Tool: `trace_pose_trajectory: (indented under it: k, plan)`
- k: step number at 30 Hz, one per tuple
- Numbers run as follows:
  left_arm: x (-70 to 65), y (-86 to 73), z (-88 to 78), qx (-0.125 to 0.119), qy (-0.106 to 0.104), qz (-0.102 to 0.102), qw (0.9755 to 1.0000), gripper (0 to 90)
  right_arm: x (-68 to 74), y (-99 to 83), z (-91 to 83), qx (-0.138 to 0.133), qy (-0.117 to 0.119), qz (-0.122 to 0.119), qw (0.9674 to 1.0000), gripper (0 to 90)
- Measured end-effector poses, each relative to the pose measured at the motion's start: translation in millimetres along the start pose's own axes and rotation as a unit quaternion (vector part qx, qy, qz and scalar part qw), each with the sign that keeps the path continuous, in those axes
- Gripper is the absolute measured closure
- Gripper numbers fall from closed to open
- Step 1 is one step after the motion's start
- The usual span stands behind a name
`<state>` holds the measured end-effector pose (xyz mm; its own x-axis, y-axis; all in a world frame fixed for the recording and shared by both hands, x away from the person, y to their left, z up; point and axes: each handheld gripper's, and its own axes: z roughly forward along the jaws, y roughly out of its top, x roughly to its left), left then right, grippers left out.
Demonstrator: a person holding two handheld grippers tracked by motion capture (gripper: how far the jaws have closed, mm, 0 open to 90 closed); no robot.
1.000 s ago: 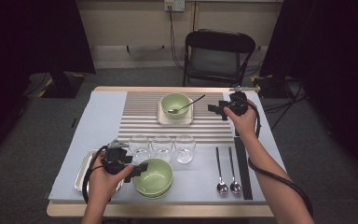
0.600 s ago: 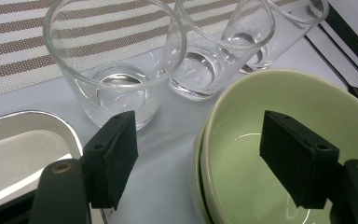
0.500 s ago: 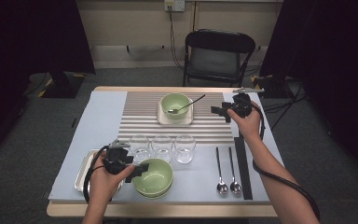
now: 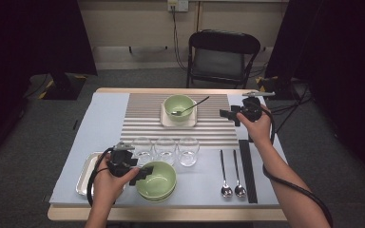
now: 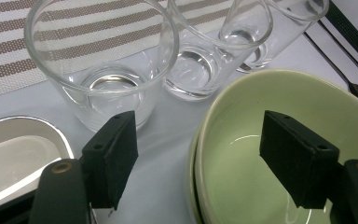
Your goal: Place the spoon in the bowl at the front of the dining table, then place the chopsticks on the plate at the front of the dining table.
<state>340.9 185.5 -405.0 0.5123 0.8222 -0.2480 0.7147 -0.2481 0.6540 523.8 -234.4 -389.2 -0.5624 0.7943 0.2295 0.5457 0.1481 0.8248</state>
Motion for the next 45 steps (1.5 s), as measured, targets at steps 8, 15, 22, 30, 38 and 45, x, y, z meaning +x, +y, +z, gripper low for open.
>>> trace_pose_trajectory:
  k: [8,15,22,30,38,45]
  plan:
    - [-0.2,-1.2,0.0,0.001,0.001,0.000,1.0000,27.6,-3.8,-3.7,-5.9,0.003,-0.007,-0.005,1.0000,32.1]
    - [2.0,-3.7,-2.0,0.004,0.005,-0.003,1.0000,27.6,-4.7,-7.8,-8.1,0.007,-0.007,-0.006,0.9999,32.0]
    - [2.6,-4.1,-4.6,0.001,0.007,-0.004,1.0000,27.6,-2.0,-9.1,-10.1,0.008,-0.006,-0.010,0.9999,31.9]
    - [2.8,-4.7,-4.9,0.002,0.007,-0.001,1.0000,27.6,-1.5,-12.7,-12.9,0.010,-0.008,-0.014,0.9998,31.8]
    - [4.2,-4.2,-6.1,0.001,0.010,0.001,0.9999,27.6,-5.8,-17.4,-14.2,0.013,-0.012,-0.010,0.9998,31.7]
    - [4.2,-4.7,-6.5,0.002,0.010,0.000,0.9999,27.6,-7.9,-18.7,-17.4,0.014,-0.012,-0.012,0.9997,31.7]
